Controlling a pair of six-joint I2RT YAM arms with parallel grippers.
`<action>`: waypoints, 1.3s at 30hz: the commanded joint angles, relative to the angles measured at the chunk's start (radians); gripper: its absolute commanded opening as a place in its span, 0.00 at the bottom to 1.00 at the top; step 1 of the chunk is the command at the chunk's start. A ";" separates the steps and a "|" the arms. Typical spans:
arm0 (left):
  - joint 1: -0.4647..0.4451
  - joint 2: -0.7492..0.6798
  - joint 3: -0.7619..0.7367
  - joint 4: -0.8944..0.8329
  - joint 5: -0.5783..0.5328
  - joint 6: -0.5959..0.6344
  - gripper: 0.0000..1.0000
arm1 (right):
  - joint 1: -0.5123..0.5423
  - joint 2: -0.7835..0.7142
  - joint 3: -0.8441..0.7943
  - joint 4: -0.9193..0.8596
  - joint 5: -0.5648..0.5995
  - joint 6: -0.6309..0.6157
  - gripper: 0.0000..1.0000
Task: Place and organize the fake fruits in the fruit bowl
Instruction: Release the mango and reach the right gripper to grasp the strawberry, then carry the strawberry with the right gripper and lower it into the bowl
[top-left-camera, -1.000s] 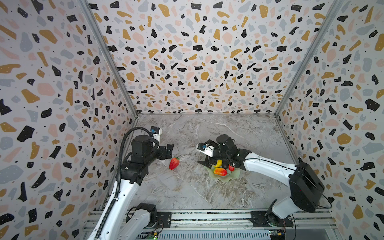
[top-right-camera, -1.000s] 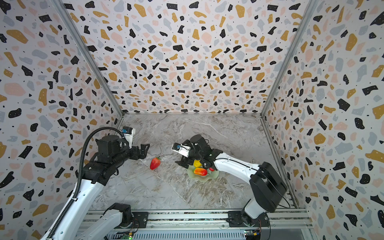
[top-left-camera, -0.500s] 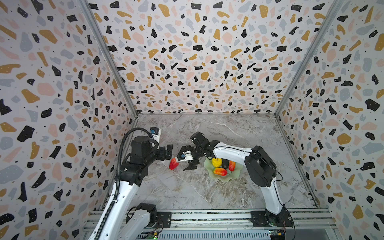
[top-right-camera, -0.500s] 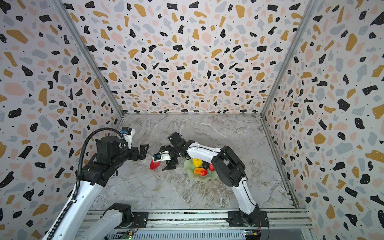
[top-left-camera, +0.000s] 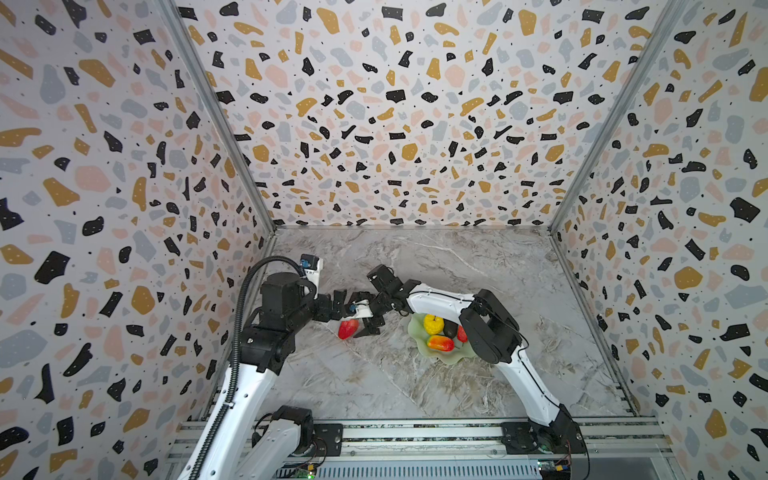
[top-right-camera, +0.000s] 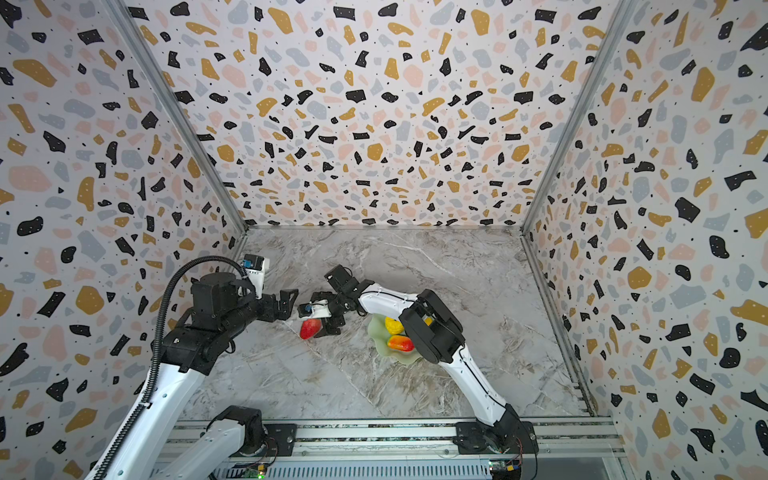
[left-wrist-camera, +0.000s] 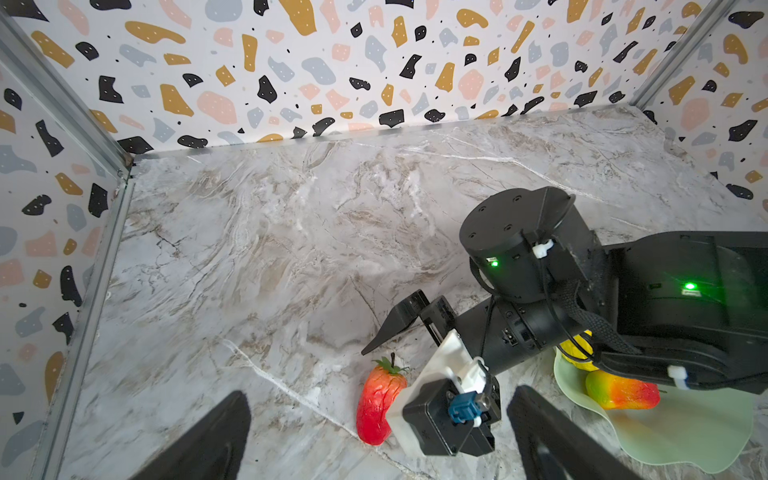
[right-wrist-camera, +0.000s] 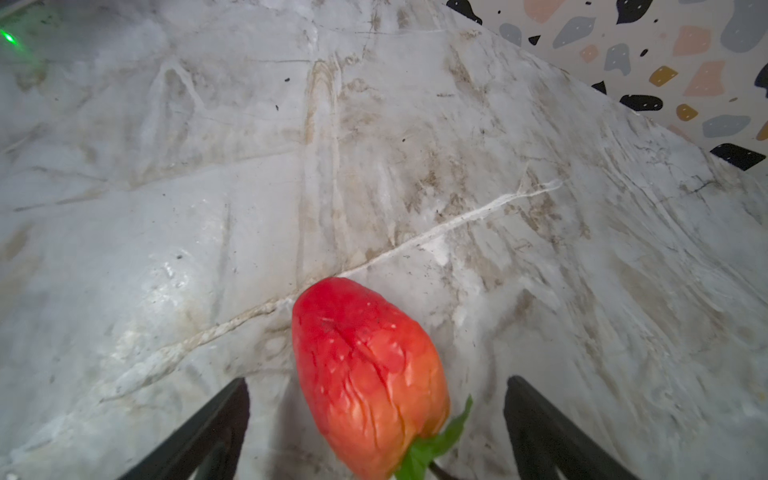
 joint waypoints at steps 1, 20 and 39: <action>-0.004 -0.020 0.018 0.020 0.014 0.011 1.00 | 0.005 0.002 0.036 0.050 -0.006 0.062 0.93; -0.004 -0.007 0.036 0.015 0.009 0.017 1.00 | 0.004 -0.051 -0.054 0.054 -0.018 0.117 0.56; -0.004 0.038 0.045 0.075 0.017 0.025 1.00 | -0.109 -0.847 -0.637 0.017 0.326 0.481 0.29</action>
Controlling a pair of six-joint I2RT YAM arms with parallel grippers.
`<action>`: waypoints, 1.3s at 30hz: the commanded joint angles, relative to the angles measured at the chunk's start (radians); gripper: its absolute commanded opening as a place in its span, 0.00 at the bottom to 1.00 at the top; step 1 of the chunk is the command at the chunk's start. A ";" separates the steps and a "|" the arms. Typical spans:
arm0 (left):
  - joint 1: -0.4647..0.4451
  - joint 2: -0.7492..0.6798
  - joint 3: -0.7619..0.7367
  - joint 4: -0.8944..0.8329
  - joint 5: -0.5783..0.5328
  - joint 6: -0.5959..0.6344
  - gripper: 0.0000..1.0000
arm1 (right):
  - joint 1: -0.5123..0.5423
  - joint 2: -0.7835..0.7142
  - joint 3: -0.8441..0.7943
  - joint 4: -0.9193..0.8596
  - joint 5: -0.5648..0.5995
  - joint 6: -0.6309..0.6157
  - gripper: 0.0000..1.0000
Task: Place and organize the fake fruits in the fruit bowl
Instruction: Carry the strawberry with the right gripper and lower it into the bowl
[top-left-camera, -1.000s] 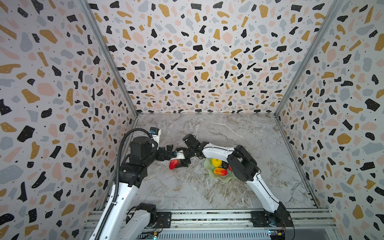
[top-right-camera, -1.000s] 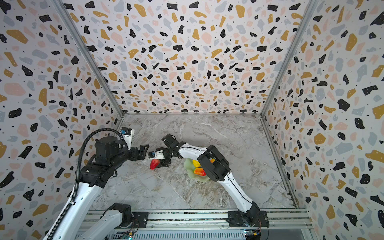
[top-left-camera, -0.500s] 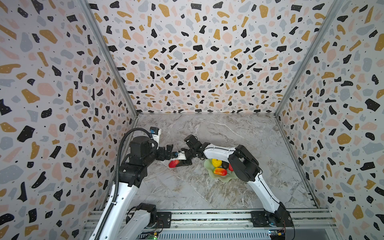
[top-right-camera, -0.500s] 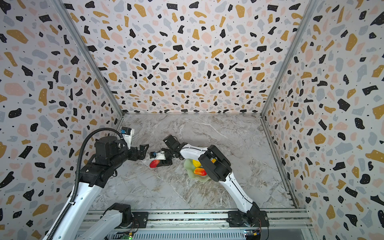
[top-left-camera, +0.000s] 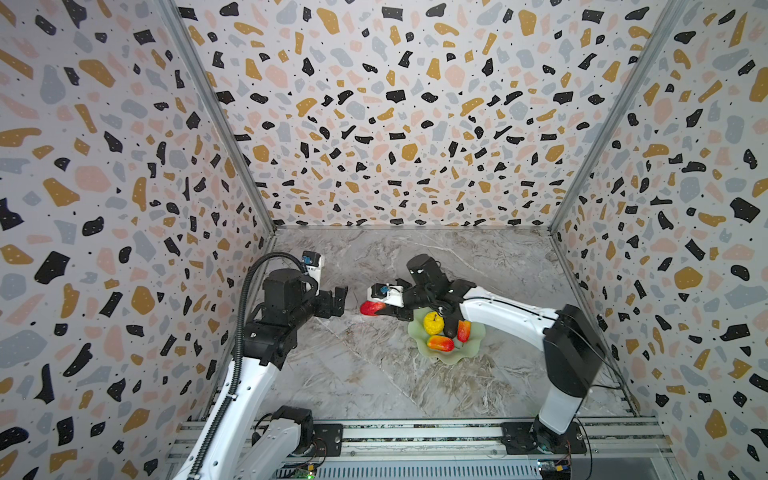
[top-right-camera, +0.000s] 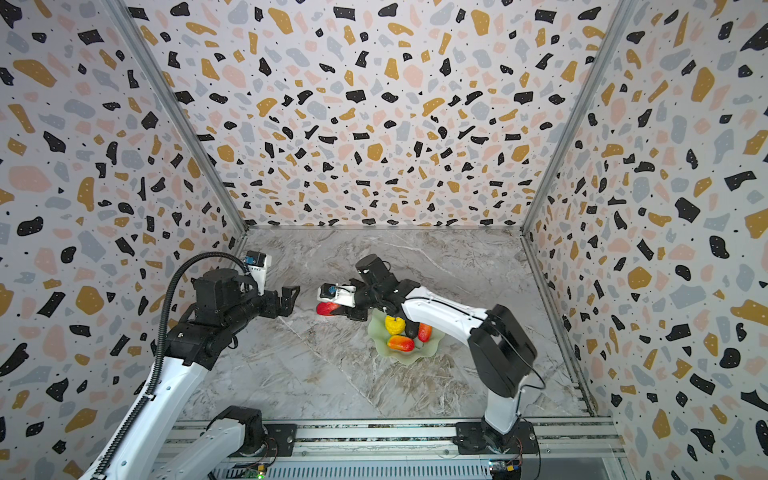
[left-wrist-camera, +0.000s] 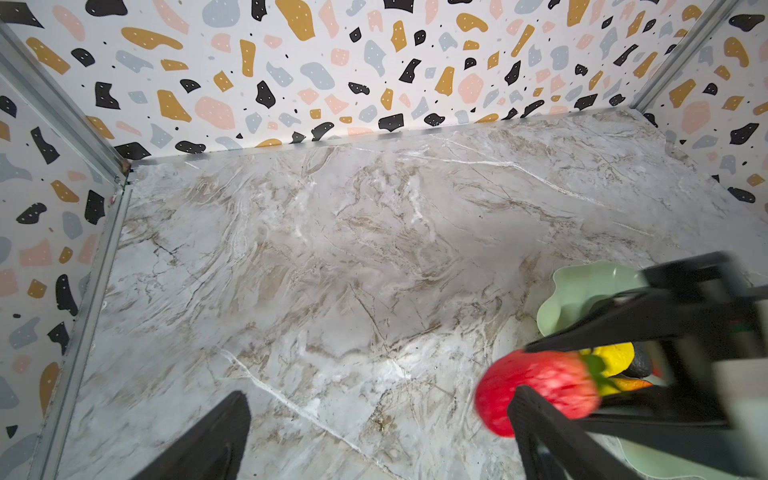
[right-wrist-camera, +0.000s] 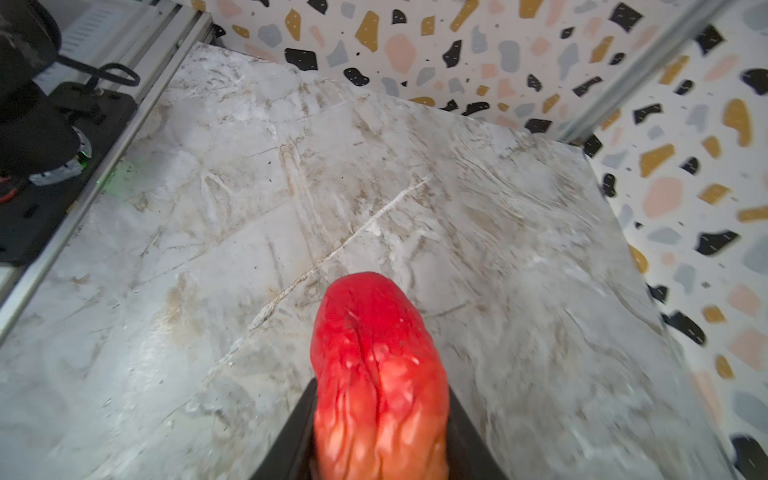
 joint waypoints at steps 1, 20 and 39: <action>-0.004 -0.011 0.033 0.040 0.013 0.021 1.00 | -0.041 -0.188 -0.111 -0.099 0.166 0.200 0.28; -0.004 -0.044 -0.031 0.143 0.031 0.014 1.00 | -0.075 -0.346 -0.033 -0.939 0.386 0.717 0.32; -0.004 -0.061 -0.049 0.165 0.049 0.016 1.00 | -0.074 -0.261 -0.214 -0.810 0.396 0.792 0.29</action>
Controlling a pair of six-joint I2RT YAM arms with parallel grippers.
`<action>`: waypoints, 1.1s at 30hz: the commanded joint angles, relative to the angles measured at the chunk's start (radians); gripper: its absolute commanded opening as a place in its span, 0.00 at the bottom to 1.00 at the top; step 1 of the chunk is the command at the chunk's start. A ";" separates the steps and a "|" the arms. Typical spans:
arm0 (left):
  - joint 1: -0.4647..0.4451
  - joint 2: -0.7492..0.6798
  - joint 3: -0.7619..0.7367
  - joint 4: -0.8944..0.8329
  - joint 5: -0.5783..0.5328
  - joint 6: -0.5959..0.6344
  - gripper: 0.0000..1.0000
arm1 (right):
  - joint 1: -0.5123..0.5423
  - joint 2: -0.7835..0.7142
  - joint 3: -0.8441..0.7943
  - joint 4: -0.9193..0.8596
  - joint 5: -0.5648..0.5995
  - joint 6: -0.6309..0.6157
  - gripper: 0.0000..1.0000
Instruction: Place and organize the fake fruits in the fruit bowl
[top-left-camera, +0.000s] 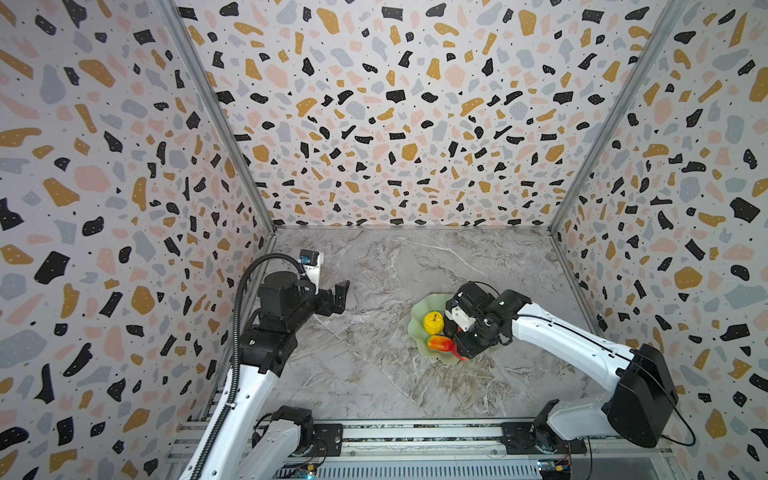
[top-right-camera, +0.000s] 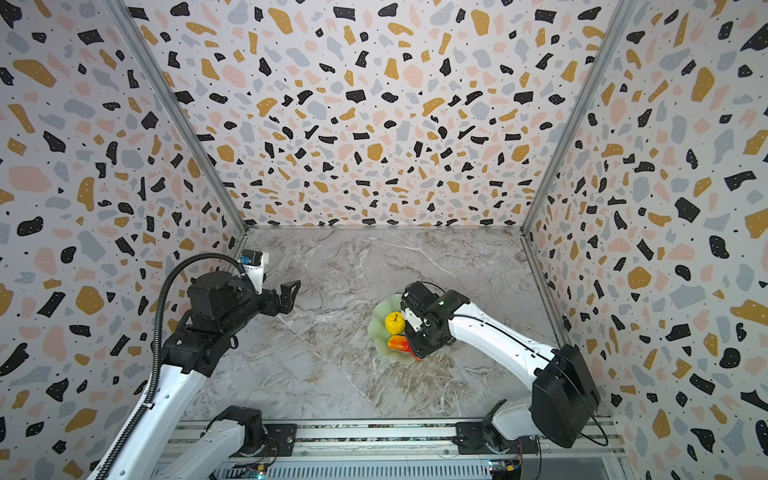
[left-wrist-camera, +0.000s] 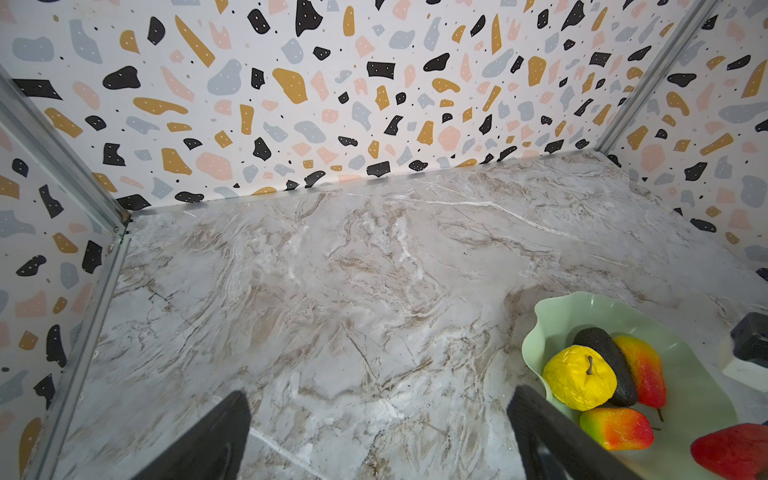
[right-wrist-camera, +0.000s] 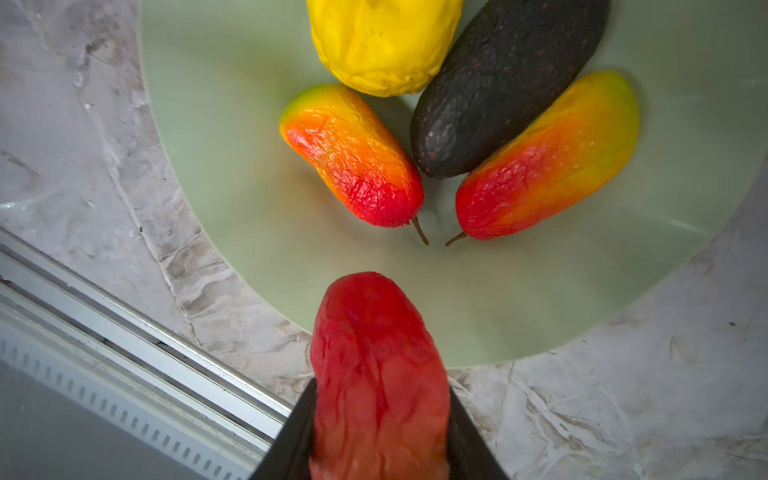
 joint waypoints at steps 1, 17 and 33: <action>-0.004 -0.010 -0.008 0.044 0.017 0.012 1.00 | 0.004 0.005 -0.004 0.033 0.037 0.017 0.29; -0.004 -0.022 -0.015 0.050 0.007 0.014 1.00 | -0.001 0.108 0.053 0.021 0.173 0.000 0.32; -0.004 -0.017 -0.014 0.051 0.011 0.014 1.00 | 0.024 0.157 0.123 0.036 0.223 -0.029 0.48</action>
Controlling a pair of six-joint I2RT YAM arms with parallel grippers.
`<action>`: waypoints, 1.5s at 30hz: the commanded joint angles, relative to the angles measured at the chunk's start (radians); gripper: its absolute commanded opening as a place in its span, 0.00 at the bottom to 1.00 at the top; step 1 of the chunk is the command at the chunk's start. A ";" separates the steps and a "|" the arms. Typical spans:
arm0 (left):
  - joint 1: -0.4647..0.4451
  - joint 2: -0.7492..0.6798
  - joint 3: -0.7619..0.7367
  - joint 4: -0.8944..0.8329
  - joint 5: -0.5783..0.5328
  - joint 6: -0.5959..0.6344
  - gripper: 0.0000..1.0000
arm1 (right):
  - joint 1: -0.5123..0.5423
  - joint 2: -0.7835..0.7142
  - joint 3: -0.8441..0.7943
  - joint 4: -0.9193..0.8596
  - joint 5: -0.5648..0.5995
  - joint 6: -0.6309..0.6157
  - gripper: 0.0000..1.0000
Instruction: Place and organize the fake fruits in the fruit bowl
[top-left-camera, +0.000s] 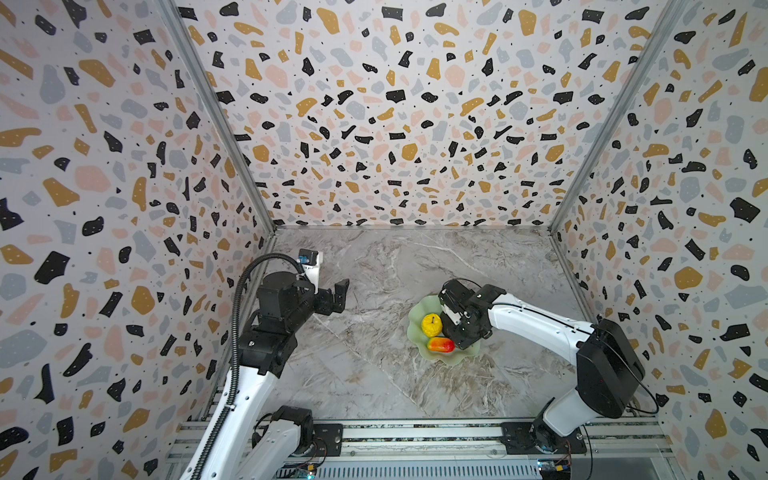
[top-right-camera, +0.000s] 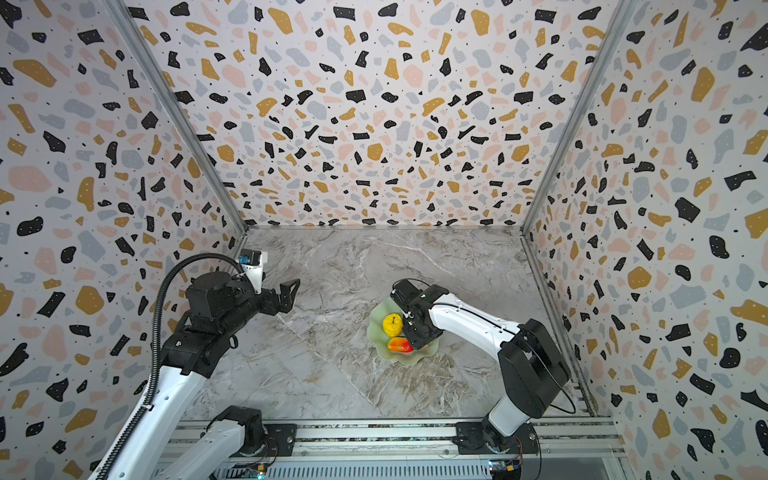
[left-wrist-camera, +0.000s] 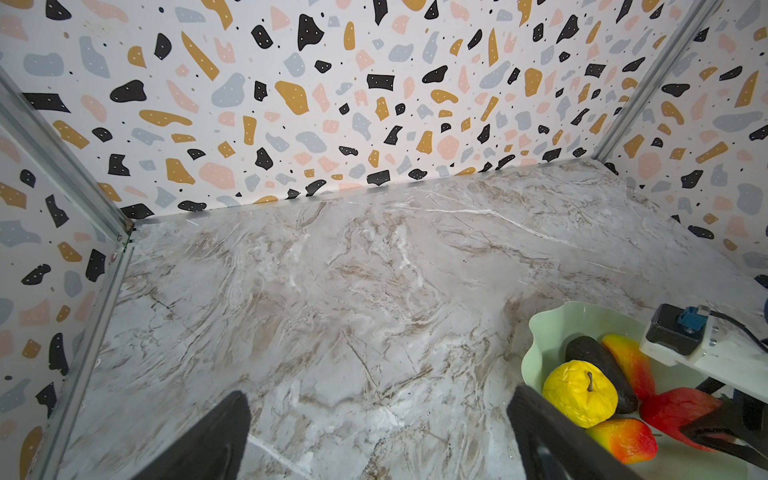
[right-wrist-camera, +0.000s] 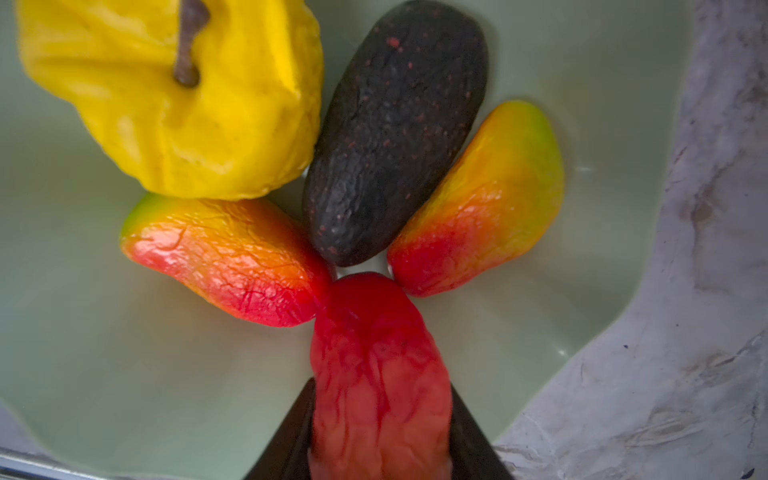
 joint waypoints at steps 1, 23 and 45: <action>-0.004 -0.009 -0.009 0.039 0.013 0.013 1.00 | 0.012 -0.028 0.055 -0.006 0.005 -0.014 0.52; -0.004 0.001 -0.043 0.251 -0.132 -0.190 1.00 | -0.313 -0.623 -0.345 0.919 0.022 -0.124 0.99; 0.014 0.313 -0.785 1.467 -0.758 -0.035 1.00 | -0.593 -0.265 -0.910 1.927 0.137 -0.204 0.99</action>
